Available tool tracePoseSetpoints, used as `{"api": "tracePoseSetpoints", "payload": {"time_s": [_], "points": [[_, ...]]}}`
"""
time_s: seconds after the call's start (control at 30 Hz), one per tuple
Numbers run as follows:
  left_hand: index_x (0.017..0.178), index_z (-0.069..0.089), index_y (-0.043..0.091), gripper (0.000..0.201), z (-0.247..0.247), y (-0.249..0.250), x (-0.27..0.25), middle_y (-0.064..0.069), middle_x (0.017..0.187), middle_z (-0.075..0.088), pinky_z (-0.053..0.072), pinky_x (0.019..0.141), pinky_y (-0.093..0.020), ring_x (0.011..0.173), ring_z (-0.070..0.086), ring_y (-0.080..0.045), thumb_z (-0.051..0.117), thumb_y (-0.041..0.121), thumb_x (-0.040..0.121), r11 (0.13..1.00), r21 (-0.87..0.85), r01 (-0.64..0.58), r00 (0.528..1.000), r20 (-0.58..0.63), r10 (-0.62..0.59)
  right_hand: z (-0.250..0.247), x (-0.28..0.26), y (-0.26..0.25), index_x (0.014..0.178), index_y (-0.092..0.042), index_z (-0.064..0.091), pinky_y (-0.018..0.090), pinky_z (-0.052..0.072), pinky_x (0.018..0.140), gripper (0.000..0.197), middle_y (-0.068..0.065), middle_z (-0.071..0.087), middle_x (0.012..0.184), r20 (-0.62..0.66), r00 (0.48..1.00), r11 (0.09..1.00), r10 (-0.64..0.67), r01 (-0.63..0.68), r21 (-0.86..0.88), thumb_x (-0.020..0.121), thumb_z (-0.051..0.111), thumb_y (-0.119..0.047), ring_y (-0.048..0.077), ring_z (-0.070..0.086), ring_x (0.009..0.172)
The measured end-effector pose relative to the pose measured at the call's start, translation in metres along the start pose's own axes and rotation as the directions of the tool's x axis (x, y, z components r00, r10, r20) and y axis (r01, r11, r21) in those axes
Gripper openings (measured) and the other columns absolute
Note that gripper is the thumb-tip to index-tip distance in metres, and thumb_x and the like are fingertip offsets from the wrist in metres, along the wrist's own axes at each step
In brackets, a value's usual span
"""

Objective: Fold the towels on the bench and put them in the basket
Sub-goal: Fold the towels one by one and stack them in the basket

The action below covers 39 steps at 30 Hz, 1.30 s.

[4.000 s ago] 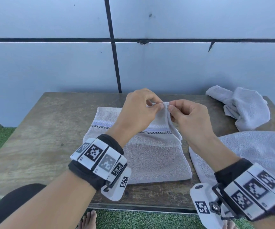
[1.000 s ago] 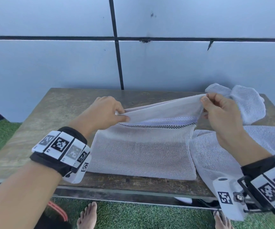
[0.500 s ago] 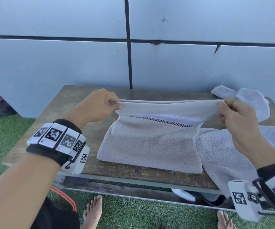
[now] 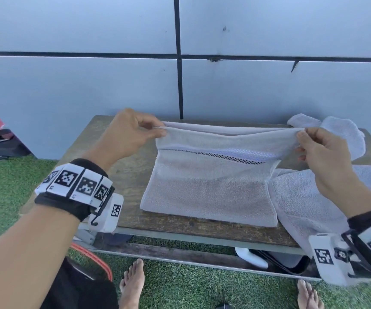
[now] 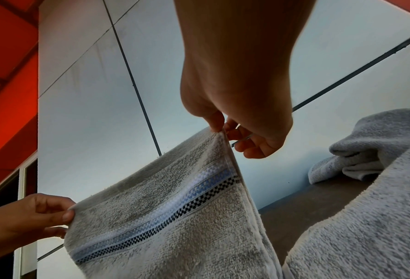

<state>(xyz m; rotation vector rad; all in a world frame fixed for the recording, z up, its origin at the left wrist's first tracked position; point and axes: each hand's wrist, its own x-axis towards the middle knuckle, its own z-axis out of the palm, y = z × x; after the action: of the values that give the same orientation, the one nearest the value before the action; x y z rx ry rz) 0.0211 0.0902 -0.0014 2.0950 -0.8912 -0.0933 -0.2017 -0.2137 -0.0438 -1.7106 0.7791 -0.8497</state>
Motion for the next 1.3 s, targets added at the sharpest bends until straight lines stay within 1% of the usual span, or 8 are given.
{"api": "tracePoseSetpoints", "payload": {"time_s": [0.17, 0.33, 0.47, 0.57, 0.77, 1.0, 1.13, 1.3], "points": [[0.096, 0.074, 0.015, 0.019, -0.017, 0.012, -0.004, 0.001, 0.082, 0.078, 0.048, 0.071, -0.009, 0.073, 0.068, -0.004, 0.083, 0.016, 0.080, 0.978, -0.207, -0.040, 0.997, -0.068, 0.026, -0.010, 0.000, -0.020, 0.088, -0.024, 0.068, 0.026, 0.035, 0.062, 0.012, -0.003, 0.047, 0.069, 0.009, 1.000, 1.000, -0.004, 0.004, -0.019, 0.097, 0.060, -0.023, 0.012, 0.039, 0.061], [0.095, 0.078, 0.018, 0.015, -0.048, 0.040, 0.024, 0.007, 0.085, 0.076, 0.043, 0.064, -0.004, 0.073, 0.067, 0.006, 0.081, 0.024, 0.082, 0.999, -0.002, -0.039, 0.999, -0.035, 0.039, -0.005, 0.024, -0.068, 0.083, -0.034, 0.067, 0.022, 0.037, 0.050, 0.009, -0.002, 0.053, 0.067, 0.004, 0.999, 0.999, 0.049, -0.049, -0.021, 0.092, 0.066, -0.033, 0.014, 0.044, 0.055], [0.091, 0.078, 0.011, 0.013, -0.079, 0.069, 0.055, -0.008, 0.081, 0.077, 0.058, 0.071, -0.022, 0.072, 0.072, -0.019, 0.081, 0.020, 0.082, 0.994, 0.096, -0.056, 0.996, -0.063, 0.063, 0.004, 0.047, -0.120, 0.081, -0.030, 0.062, 0.028, 0.043, 0.055, 0.017, 0.000, 0.063, 0.077, 0.044, 0.999, 0.999, 0.030, -0.032, 0.045, 0.097, 0.062, -0.024, 0.017, 0.057, 0.063], [0.093, 0.077, 0.008, 0.012, -0.099, 0.091, 0.067, -0.009, 0.076, 0.072, 0.047, 0.051, -0.014, 0.051, 0.058, -0.004, 0.077, 0.017, 0.085, 0.983, 0.147, -0.107, 0.977, -0.170, 0.132, 0.008, 0.054, -0.154, 0.087, -0.028, 0.058, 0.025, 0.047, 0.060, 0.014, -0.001, 0.068, 0.078, 0.046, 0.998, 0.991, -0.039, 0.033, 0.130, 0.099, 0.059, -0.021, 0.014, 0.062, 0.065], [0.094, 0.075, 0.012, 0.007, -0.112, 0.086, 0.037, -0.008, 0.093, 0.075, 0.056, 0.082, -0.033, 0.081, 0.068, -0.017, 0.071, 0.013, 0.088, 0.975, 0.087, -0.204, 0.919, -0.325, 0.222, -0.003, 0.035, -0.165, 0.088, -0.031, 0.061, 0.030, 0.047, 0.068, 0.011, -0.004, 0.072, 0.084, 0.045, 0.982, 0.979, -0.184, 0.179, 0.100, 0.097, 0.061, -0.025, 0.017, 0.059, 0.075], [0.090, 0.077, 0.020, 0.009, -0.049, 0.005, -0.052, -0.001, 0.084, 0.073, 0.045, 0.068, -0.013, 0.069, 0.062, -0.002, 0.078, 0.012, 0.084, 0.986, 0.167, 0.014, 0.987, 0.153, -0.040, -0.012, -0.028, -0.049, 0.097, -0.007, 0.067, 0.033, 0.042, 0.080, 0.015, 0.012, 0.058, 0.091, 0.319, 0.941, 0.965, 0.110, -0.024, -0.261, 0.098, 0.061, -0.020, 0.018, 0.051, 0.089], [0.089, 0.074, 0.029, 0.011, -0.028, -0.022, -0.089, 0.014, 0.088, 0.070, 0.040, 0.068, -0.006, 0.074, 0.060, 0.013, 0.080, 0.022, 0.084, 0.942, 0.326, 0.086, 0.856, 0.460, -0.237, -0.013, -0.064, -0.007, 0.089, -0.003, 0.064, 0.035, 0.042, 0.076, 0.019, 0.011, 0.058, 0.088, 0.517, 0.802, 0.849, 0.299, 0.024, -0.528, 0.099, 0.058, -0.018, 0.021, 0.051, 0.083], [0.092, 0.078, 0.033, 0.014, -0.030, -0.031, -0.105, 0.020, 0.088, 0.075, 0.044, 0.081, -0.015, 0.082, 0.065, 0.009, 0.083, 0.031, 0.080, 0.913, 0.378, 0.153, 0.728, 0.582, -0.363, -0.025, -0.082, -0.011, 0.094, -0.018, 0.070, 0.041, 0.043, 0.088, 0.017, -0.002, 0.068, 0.102, 0.639, 0.718, 0.893, 0.275, 0.056, -0.446, 0.101, 0.055, -0.021, 0.024, 0.054, 0.089]]}}
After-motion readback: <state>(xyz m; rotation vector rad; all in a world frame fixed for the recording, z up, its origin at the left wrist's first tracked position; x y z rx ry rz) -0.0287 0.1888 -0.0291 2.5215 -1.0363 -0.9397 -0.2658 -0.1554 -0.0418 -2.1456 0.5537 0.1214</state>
